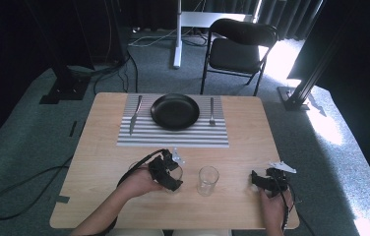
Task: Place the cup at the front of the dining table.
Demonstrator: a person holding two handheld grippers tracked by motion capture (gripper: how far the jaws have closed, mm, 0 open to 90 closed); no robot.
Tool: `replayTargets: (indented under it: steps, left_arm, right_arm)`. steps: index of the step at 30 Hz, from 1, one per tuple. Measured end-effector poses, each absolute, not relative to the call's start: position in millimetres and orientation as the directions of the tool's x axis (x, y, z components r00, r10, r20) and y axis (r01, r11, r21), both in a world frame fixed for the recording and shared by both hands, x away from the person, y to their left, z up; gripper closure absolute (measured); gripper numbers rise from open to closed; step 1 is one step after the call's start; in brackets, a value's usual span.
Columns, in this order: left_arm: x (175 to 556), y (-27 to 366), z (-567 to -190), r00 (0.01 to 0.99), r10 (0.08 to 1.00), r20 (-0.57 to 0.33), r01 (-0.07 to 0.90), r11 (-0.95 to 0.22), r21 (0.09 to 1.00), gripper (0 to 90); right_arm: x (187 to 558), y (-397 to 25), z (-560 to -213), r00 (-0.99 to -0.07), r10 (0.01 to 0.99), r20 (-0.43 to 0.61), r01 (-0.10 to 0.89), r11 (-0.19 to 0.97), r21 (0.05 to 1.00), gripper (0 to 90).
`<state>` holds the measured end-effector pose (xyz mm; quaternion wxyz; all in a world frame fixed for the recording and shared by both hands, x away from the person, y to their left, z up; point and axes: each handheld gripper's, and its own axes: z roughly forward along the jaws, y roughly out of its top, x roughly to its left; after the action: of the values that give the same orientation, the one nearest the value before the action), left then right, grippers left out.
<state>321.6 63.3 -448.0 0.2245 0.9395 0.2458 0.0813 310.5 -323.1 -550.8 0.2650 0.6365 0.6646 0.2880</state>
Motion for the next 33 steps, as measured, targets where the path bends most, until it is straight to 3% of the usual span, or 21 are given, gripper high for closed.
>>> replayTargets:
  steps: [12, 33]
  left_arm:
    - [325, 65, -445, 0.857, 0.512, 0.060, 0.424, -0.767, 0.481, 28.9]
    - [345, 74, -434, 0.816, 0.578, 0.015, 0.483, -0.696, 0.531, 28.9]
  right_arm:
    - [311, -323, -551, -0.049, 0.999, 0.014, 0.693, 0.024, 0.720, 12.0]
    - [311, -323, -551, -0.047, 0.999, 0.015, 0.693, 0.022, 0.720, 12.0]
